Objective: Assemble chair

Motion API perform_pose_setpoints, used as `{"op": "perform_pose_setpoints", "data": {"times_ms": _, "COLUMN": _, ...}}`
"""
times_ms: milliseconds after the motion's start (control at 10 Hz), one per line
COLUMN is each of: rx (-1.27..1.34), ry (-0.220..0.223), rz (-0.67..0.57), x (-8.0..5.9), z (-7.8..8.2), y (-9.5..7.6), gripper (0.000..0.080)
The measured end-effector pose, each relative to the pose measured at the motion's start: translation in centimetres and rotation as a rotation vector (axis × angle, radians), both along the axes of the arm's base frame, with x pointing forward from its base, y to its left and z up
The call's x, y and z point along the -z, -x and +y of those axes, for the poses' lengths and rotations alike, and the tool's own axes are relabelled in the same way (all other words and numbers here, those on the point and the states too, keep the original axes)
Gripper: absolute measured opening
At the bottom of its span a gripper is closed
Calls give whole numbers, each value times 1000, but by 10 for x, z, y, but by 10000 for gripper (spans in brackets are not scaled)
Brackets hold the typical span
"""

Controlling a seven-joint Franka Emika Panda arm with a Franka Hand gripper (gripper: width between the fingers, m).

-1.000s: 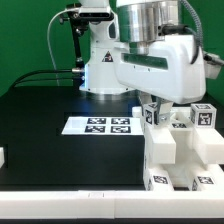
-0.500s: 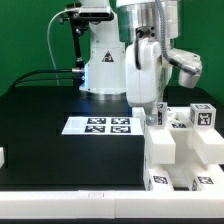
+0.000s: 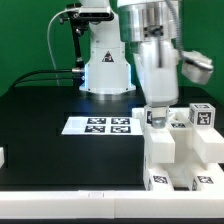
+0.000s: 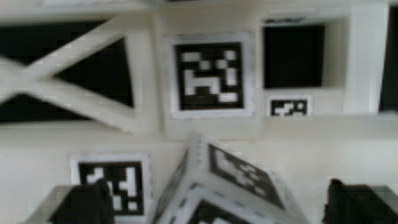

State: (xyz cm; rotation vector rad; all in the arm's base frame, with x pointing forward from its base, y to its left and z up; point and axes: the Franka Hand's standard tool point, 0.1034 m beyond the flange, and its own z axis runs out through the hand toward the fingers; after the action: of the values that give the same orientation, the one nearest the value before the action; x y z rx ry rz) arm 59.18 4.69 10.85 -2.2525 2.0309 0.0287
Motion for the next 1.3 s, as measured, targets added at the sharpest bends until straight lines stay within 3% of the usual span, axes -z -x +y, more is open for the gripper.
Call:
{"op": "perform_pose_setpoints", "data": {"times_ms": 100, "rx": -190, "ry": 8, "rz": -16, "x": -1, "z": 1, "y": 0, "gripper": 633}}
{"op": "perform_pose_setpoints", "data": {"times_ms": 700, "rx": -556, "ry": 30, "rz": -50, "x": 0, "z": 1, "y": 1, "gripper": 648}}
{"op": "perform_pose_setpoints", "data": {"times_ms": 1000, "rx": -467, "ry": 25, "rz": -40, "x": 1, "z": 2, "y": 1, "gripper": 258}}
{"op": "perform_pose_setpoints", "data": {"times_ms": 1300, "rx": -106, "ry": 4, "rz": -4, "x": 1, "z": 2, "y": 0, "gripper": 262}}
